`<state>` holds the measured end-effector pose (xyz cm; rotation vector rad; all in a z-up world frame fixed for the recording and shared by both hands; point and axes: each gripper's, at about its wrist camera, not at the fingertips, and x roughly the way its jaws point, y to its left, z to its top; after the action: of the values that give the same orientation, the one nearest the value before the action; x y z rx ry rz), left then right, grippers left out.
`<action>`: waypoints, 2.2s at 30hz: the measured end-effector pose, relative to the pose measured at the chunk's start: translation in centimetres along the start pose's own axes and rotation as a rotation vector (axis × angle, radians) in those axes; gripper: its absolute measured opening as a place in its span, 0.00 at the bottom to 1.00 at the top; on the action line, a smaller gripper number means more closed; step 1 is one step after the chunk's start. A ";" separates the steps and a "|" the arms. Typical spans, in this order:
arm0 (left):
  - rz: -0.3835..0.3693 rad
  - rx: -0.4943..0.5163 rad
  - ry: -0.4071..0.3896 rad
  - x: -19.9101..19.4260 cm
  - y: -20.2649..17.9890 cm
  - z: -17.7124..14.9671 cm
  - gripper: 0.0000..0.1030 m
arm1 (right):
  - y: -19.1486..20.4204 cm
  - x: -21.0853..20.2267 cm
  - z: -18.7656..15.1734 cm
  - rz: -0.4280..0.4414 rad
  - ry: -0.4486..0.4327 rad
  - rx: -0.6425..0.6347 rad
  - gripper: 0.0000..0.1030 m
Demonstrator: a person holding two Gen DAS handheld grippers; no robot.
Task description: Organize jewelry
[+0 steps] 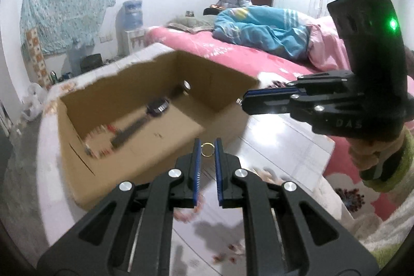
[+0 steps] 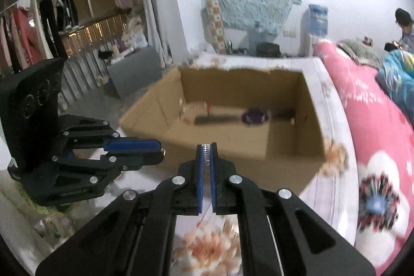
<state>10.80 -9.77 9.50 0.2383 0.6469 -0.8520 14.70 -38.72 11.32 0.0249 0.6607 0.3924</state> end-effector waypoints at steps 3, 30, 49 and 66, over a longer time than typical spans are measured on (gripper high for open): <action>-0.008 -0.037 0.037 1.6 1.9 1.9 0.09 | -1.5 1.5 2.1 0.032 0.022 0.022 0.05; -0.116 -0.492 0.408 14.1 10.5 3.4 0.17 | -9.7 13.4 6.2 0.029 0.335 0.149 0.06; -0.069 -0.266 -0.007 0.3 5.0 1.5 0.42 | -7.8 -1.7 2.8 0.027 -0.008 0.146 0.20; -0.003 -0.134 0.111 3.0 -3.2 -8.8 0.48 | -4.8 1.6 -10.6 -0.056 0.229 0.263 0.23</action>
<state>6.01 -9.83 0.90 0.1640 0.8052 -0.7985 11.14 -43.67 1.32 0.2133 0.9345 0.2536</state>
